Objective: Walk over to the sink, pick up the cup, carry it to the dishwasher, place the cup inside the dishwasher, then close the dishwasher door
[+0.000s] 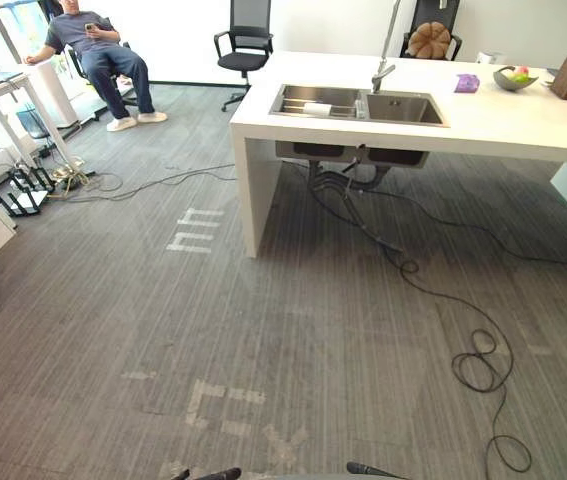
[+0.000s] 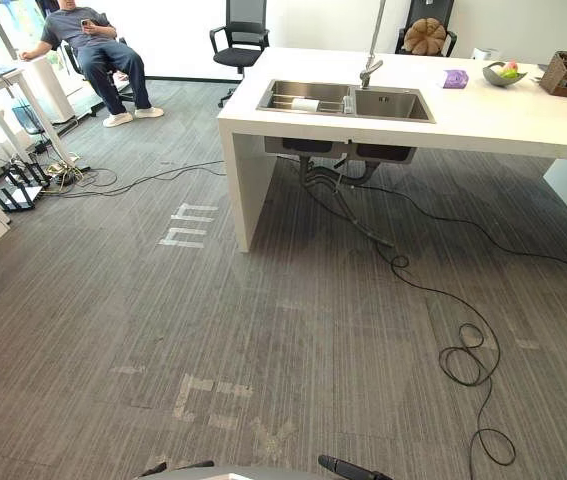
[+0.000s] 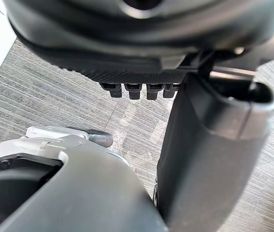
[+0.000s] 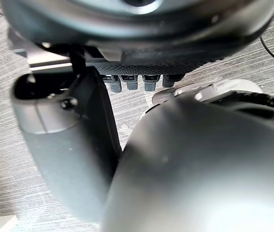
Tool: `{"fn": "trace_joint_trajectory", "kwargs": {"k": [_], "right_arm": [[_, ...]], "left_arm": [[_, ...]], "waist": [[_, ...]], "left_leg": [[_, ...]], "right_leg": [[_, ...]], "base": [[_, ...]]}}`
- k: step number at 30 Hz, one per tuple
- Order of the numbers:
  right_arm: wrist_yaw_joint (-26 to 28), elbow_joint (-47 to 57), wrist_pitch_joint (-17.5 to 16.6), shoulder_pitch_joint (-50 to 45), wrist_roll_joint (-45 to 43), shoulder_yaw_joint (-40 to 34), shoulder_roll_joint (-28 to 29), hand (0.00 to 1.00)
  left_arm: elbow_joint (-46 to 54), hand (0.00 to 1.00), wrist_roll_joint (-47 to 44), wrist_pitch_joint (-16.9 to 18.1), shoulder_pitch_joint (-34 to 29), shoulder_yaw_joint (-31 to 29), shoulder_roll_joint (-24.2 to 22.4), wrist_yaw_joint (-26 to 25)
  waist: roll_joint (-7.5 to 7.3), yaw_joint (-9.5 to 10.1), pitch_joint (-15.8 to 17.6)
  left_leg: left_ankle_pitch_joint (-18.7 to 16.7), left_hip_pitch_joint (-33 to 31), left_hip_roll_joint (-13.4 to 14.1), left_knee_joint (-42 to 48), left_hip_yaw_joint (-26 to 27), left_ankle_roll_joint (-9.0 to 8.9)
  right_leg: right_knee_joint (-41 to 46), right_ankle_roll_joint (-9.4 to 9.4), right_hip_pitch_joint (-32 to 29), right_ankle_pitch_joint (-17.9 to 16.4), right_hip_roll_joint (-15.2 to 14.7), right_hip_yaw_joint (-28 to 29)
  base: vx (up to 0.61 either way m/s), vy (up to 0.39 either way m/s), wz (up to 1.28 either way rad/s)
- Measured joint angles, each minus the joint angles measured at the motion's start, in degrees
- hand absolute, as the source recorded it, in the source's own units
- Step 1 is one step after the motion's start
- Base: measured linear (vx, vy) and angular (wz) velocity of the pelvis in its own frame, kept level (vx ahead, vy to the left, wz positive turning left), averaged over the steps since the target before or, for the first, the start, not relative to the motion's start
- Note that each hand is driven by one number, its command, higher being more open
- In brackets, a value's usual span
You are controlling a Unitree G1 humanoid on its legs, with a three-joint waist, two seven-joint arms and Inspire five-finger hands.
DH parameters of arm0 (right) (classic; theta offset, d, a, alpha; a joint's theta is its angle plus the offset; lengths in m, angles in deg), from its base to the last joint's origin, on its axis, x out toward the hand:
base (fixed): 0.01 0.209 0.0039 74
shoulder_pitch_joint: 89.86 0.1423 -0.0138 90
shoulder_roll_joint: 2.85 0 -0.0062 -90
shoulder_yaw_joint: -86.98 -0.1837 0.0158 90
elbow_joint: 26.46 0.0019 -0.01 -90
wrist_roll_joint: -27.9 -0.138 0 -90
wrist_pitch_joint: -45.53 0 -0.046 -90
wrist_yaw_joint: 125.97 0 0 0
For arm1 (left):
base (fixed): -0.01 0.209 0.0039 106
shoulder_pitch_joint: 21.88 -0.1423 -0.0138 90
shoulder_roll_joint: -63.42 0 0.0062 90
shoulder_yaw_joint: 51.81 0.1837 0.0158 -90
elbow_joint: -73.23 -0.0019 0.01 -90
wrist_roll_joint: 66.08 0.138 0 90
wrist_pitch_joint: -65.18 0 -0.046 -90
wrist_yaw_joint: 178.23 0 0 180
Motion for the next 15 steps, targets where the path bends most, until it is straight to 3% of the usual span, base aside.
{"fn": "trace_joint_trajectory", "kwargs": {"k": [2,3,5,10,13,15], "right_arm": [[-1.0,0.8,-0.6,-0.3,-0.9,-1.1,1.2,1.00],[-1.1,1.1,-1.0,0.2,-0.9,-1.8,1.4,1.00],[-0.7,1.8,-2.1,0.5,-1.0,-2.0,1.6,1.00],[0.0,2.7,-2.7,0.4,-1.3,-3.9,1.9,1.00],[1.8,5.4,-2.9,0.2,-2.7,-5.2,2.4,1.00],[2.3,6.9,-3.0,0.0,-2.7,-5.2,2.9,1.00]], "left_arm": [[0.3,1.00,0.0,-0.5,0.3,0.6,1.0,0.9],[0.6,1.00,0.0,-0.4,0.6,0.6,1.0,1.1],[0.8,1.00,0.0,-0.6,0.6,0.3,1.2,1.0],[0.8,1.00,2.9,-3.2,1.8,-2.3,0.8,0.7],[0.8,1.00,4.5,-3.6,2.8,-3.6,0.6,0.6],[0.8,1.00,4.5,-4.2,3.0,-4.7,0.6,0.6]], "waist": [[-1.44,-0.25,0.9],[-1.56,0.16,1.4],[-1.53,-0.07,2.2],[-1.35,-0.22,3.0],[-1.24,-0.43,4.6],[-1.33,-0.39,5.1]], "left_leg": [[-1.1,0.1,-1.4,1.2,-0.5,1.59],[-1.4,0.3,-1.9,1.5,-0.4,2.11],[-1.5,1.6,-2.1,1.7,-0.4,2.89],[-5.1,3.6,0.0,3.8,-0.3,2.66],[-9.3,3.7,2.7,7.5,0.2,1.12],[-14.2,4.7,4.4,11.9,0.0,-0.73]], "right_leg": [[11.4,3.19,-3.8,-5.3,-3.3,-1.3],[19.7,3.82,-7.4,-6.0,-4.9,-1.4],[29.6,2.98,-11.9,-6.5,-6.6,-1.3],[24.8,2.99,-14.8,-7.5,-7.7,-4.6],[24.1,3.10,-20.8,-6.0,-7.3,-4.7],[21.9,2.59,-23.0,-3.9,-7.1,-4.6]], "base": [[-0.01,0.038,0.40],[-0.01,0.047,0.24],[0.00,0.020,0.03],[0.11,-0.003,-0.08],[0.24,-0.092,-0.08],[0.38,-0.163,0.06]]}}
